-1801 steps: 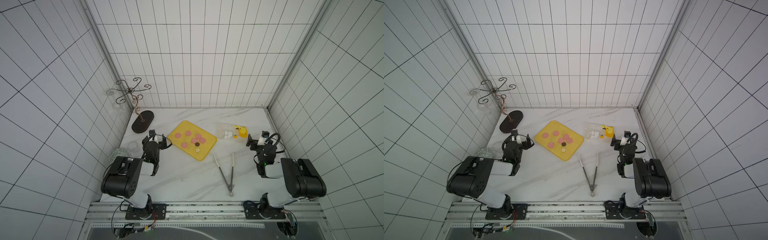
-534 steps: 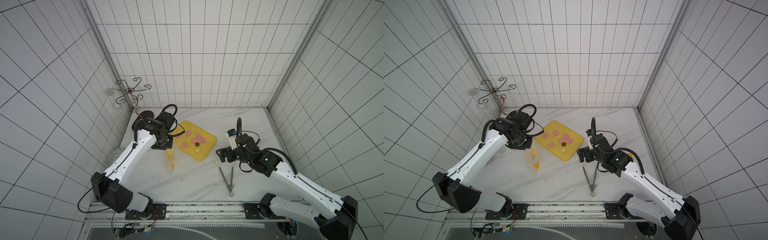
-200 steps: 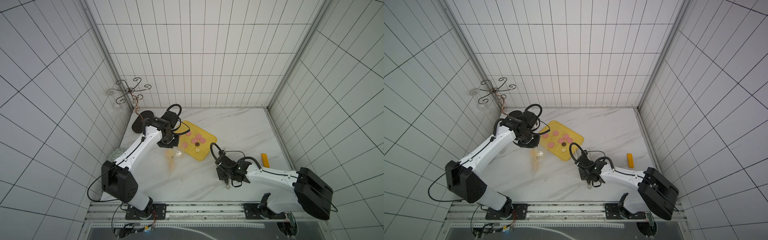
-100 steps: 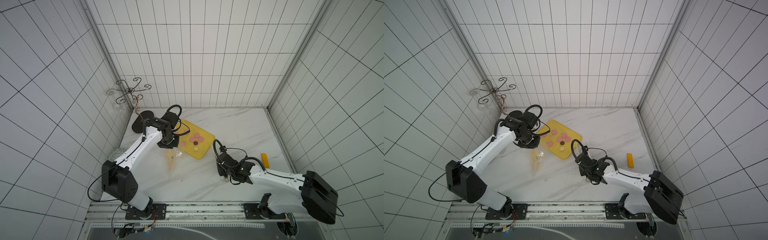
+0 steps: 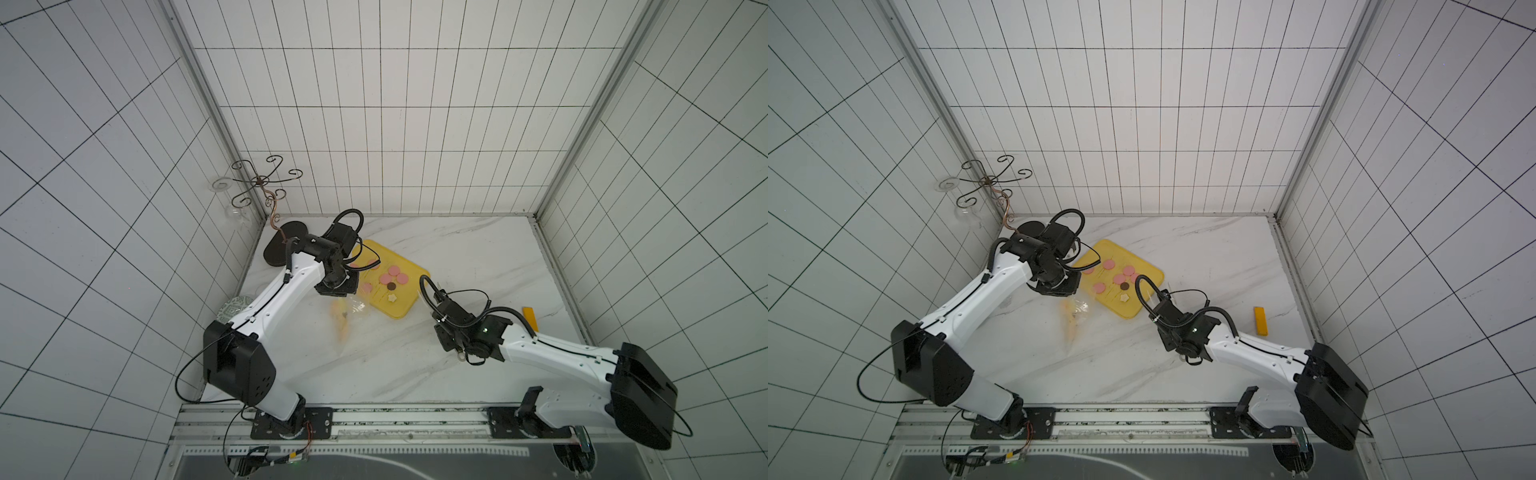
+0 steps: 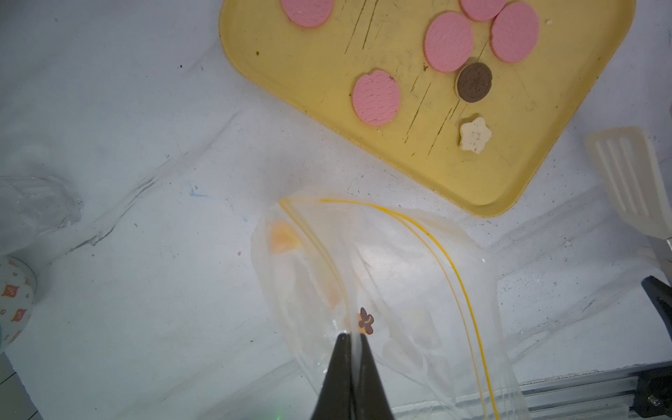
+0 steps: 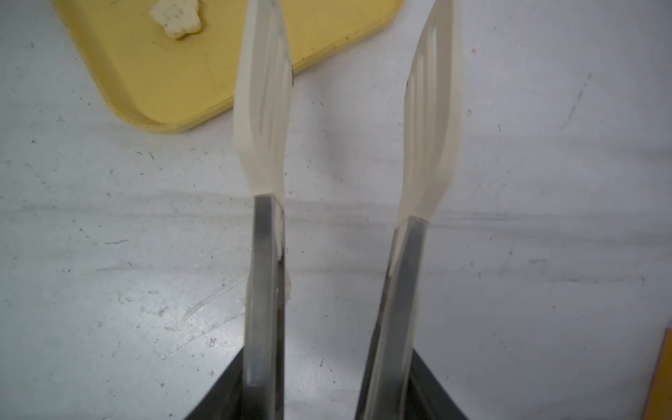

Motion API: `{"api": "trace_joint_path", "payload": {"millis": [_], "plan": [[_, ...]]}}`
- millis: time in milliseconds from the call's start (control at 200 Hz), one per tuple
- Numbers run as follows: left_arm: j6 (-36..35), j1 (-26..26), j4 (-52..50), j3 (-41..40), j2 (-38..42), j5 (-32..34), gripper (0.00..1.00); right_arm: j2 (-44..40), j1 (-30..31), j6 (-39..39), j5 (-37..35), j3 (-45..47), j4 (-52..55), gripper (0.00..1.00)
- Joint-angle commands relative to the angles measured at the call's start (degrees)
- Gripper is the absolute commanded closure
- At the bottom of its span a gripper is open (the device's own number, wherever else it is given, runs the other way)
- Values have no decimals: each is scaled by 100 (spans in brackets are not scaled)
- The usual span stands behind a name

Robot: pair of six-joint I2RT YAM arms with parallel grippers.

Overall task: Put the cookies into a resealable bag to prevent moisture
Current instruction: Pick up the clamp from the center of the board, then pick up the cookie from the tray.

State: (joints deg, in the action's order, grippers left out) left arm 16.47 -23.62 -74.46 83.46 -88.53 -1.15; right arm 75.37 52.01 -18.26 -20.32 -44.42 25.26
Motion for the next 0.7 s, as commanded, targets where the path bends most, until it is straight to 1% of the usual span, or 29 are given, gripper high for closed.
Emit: {"api": "trace_joint_path", "payload": {"millis": [0, 125, 250, 345, 695], "plan": [[27, -11, 110, 154, 89, -43, 100, 227, -226, 841, 372, -1012, -9, 46], [14, -20, 120, 187, 90, -61, 100, 448, -476, 1232, 680, -1253, -99, 47], [-18, -11, 127, 214, 84, -68, 100, 752, -838, 1445, 1302, -1480, -167, 46], [-12, -12, 169, 206, 83, -105, 100, 1042, -984, 1648, 1545, -1745, -130, 46], [-91, -11, 221, 214, 12, -140, 100, 1988, -1311, 1993, 1662, -2475, 18, 44]]}}
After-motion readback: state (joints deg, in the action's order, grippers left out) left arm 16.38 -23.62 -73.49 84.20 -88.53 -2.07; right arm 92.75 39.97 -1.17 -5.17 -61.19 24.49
